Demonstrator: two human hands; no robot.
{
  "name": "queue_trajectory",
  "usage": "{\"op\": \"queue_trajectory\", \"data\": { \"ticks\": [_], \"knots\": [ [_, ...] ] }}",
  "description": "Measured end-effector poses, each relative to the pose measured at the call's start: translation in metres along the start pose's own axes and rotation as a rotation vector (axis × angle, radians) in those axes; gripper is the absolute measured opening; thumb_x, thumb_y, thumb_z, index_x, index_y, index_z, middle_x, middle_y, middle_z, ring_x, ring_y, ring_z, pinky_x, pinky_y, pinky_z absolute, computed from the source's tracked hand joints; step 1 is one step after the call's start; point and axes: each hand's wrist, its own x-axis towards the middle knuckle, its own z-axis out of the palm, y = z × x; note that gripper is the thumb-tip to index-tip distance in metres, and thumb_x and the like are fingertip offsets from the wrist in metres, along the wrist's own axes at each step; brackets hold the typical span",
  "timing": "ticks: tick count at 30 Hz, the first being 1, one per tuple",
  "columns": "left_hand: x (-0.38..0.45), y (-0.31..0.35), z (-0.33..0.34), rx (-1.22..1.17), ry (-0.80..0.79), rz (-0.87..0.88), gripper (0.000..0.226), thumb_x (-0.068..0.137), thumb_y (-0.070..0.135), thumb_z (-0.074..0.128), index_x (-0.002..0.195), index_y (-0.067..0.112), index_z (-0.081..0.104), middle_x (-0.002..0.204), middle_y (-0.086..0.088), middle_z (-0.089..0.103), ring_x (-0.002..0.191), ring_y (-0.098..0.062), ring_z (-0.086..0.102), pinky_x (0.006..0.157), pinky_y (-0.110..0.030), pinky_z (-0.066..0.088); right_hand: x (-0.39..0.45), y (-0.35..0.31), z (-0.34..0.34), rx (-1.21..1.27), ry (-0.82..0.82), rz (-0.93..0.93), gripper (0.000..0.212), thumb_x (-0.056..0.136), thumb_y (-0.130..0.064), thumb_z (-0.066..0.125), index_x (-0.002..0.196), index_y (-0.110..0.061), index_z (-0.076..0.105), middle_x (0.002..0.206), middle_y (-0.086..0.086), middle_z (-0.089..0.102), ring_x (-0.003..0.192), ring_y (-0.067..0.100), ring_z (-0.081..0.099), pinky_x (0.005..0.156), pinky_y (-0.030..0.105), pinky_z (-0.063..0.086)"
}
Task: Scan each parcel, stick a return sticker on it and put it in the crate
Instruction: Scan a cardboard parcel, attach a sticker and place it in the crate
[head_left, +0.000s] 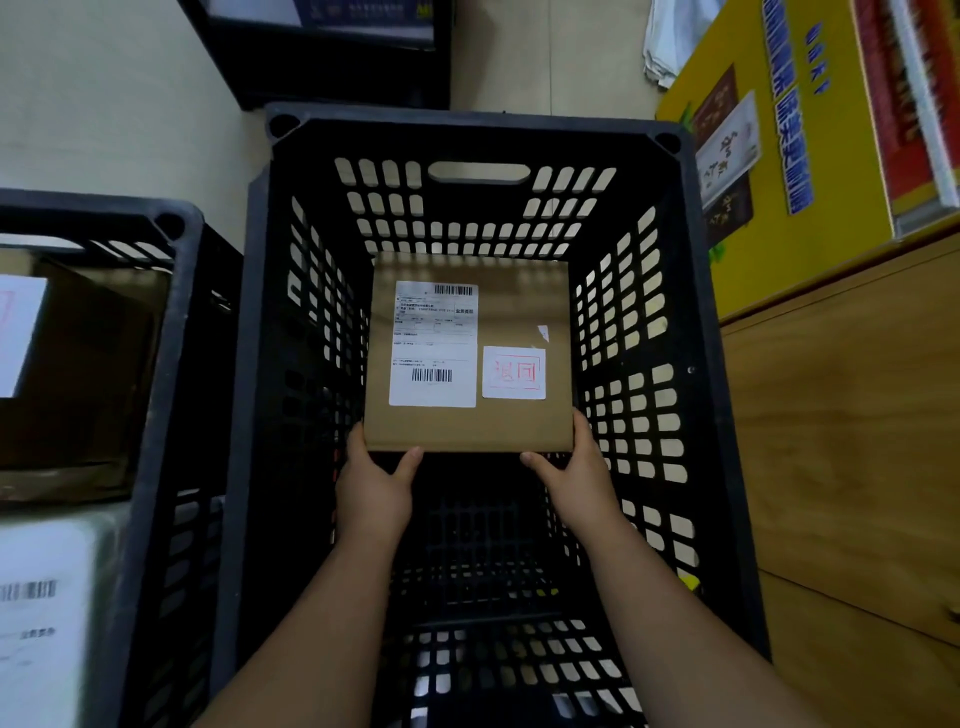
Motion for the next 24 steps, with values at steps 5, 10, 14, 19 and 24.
{"op": "queue_trajectory", "data": {
  "ticks": [5,10,14,19,24],
  "knots": [
    [0.004,0.003,-0.004,0.024,-0.025,0.009,0.072,0.089,0.04,0.066,0.149,0.029,0.028,0.136,-0.004,0.055,0.123,-0.029,0.052,0.099,-0.044,0.047,0.004,-0.005,-0.001,-0.058,-0.02,0.001,0.087,0.085,-0.03,0.073,0.153,-0.03,0.019,0.146,-0.004,0.044,0.133,0.016,0.043,0.112,0.04,0.037],
    [-0.018,0.016,-0.021,0.035,-0.098,0.002,0.072,0.091,0.035,0.064,0.151,0.025,0.026,0.141,-0.007,0.05,0.126,-0.029,0.05,0.098,-0.037,0.043,-0.013,-0.024,-0.015,-0.099,-0.003,0.0,0.091,0.088,-0.031,0.07,0.156,-0.027,0.009,0.156,0.001,0.028,0.141,0.019,0.031,0.113,0.034,0.029],
    [-0.07,0.041,-0.062,0.125,-0.198,0.093,0.057,0.092,0.037,0.063,0.142,0.018,0.044,0.137,-0.006,0.054,0.121,-0.023,0.053,0.09,-0.025,0.039,-0.062,-0.052,-0.039,-0.309,-0.063,-0.088,0.08,0.089,-0.042,0.066,0.153,-0.022,0.022,0.156,0.0,0.024,0.141,0.017,0.029,0.111,0.03,0.028],
    [-0.153,0.099,-0.153,0.392,-0.254,0.431,0.054,0.092,0.042,0.061,0.14,0.022,0.047,0.135,0.005,0.052,0.122,-0.013,0.051,0.103,-0.026,0.041,-0.148,-0.118,-0.085,-0.581,-0.163,-0.273,0.072,0.089,-0.056,0.056,0.149,-0.025,0.032,0.152,-0.005,0.031,0.138,0.013,0.031,0.109,0.036,0.039],
    [-0.236,0.156,-0.252,0.634,-0.163,0.719,0.058,0.092,0.05,0.057,0.143,0.028,0.042,0.141,0.008,0.046,0.13,-0.011,0.041,0.109,-0.03,0.037,-0.248,-0.191,-0.134,-0.604,-0.117,-0.397,0.07,0.09,-0.058,0.054,0.15,-0.029,0.032,0.154,-0.008,0.028,0.138,0.013,0.032,0.108,0.033,0.039]
  ]
}}
